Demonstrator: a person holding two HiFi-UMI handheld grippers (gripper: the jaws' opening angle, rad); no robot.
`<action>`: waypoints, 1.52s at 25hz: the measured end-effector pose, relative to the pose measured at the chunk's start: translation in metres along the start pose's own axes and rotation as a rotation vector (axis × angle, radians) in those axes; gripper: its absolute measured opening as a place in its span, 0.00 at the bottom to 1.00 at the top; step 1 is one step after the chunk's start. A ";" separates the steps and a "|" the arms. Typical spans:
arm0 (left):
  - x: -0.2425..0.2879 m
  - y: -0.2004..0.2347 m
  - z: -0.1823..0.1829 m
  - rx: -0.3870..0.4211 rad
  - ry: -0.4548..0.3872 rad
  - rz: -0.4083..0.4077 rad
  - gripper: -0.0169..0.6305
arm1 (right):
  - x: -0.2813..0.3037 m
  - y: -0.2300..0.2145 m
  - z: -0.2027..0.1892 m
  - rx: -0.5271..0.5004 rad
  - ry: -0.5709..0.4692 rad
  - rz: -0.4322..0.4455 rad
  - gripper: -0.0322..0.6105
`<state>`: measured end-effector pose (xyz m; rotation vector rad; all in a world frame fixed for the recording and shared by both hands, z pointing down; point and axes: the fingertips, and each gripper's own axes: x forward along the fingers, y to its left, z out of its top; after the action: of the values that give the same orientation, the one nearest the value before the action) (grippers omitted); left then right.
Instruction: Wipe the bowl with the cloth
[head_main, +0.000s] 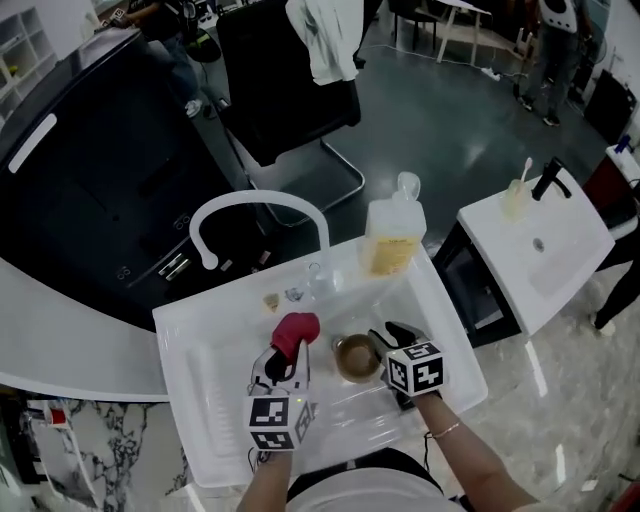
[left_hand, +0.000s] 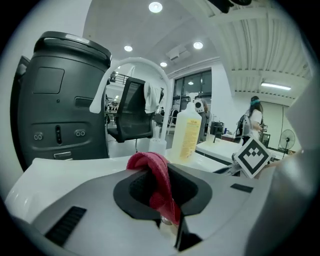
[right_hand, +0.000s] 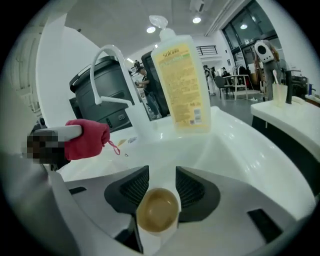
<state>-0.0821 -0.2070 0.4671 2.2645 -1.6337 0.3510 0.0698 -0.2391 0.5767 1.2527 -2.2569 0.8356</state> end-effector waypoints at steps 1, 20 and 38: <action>0.003 0.002 -0.002 -0.005 0.005 0.007 0.12 | 0.008 -0.001 -0.005 -0.003 0.025 0.006 0.32; 0.017 0.019 -0.033 -0.070 0.074 0.101 0.12 | 0.084 -0.030 -0.092 0.030 0.352 0.057 0.32; 0.005 0.033 -0.055 -0.105 0.108 0.148 0.12 | 0.094 -0.032 -0.119 -0.033 0.439 0.010 0.12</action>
<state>-0.1123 -0.1987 0.5236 2.0188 -1.7263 0.4063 0.0590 -0.2289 0.7311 0.9330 -1.9164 0.9648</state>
